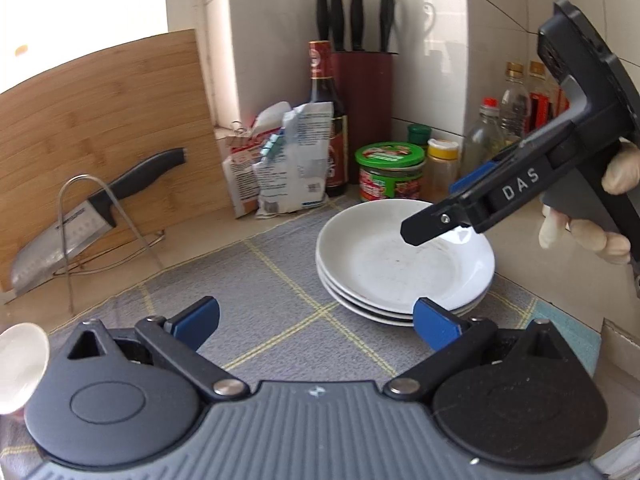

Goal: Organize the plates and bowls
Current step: 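Move both tools away from the plates toward the white bowls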

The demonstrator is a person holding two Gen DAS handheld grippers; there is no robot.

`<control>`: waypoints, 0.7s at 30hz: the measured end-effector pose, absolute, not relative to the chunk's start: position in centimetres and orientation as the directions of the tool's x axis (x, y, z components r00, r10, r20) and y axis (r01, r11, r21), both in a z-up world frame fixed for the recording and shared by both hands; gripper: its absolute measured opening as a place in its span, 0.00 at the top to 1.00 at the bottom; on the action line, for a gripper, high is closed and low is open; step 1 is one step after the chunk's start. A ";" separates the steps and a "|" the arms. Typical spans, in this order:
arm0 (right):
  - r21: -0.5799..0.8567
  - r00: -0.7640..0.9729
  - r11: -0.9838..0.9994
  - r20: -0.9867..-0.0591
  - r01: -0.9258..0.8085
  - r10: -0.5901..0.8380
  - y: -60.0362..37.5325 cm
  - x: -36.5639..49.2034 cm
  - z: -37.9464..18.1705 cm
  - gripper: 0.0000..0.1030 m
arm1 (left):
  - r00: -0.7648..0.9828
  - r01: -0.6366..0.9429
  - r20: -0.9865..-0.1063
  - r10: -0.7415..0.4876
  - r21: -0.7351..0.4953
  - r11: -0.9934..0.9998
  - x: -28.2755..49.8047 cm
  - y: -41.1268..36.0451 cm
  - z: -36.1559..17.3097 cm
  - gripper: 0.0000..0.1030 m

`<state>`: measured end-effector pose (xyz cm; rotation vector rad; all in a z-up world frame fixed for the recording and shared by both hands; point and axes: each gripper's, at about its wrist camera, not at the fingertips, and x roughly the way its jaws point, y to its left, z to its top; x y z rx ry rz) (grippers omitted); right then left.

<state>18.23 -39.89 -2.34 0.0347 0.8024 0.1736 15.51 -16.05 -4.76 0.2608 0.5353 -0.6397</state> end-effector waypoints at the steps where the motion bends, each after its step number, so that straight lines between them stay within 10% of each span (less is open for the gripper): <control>1: 0.091 0.689 0.982 -0.702 -0.165 0.181 -39.2 18.2 -2.3 0.00 | 0.689 0.600 -0.546 -0.476 0.062 0.798 15.4 -15.5 -4.6 0.01; 21: 0.042 0.634 0.880 -0.677 -0.473 0.373 -21.7 16.7 -3.1 0.00 | 0.758 0.373 -0.578 -0.302 0.005 0.928 12.9 1.2 -4.5 0.01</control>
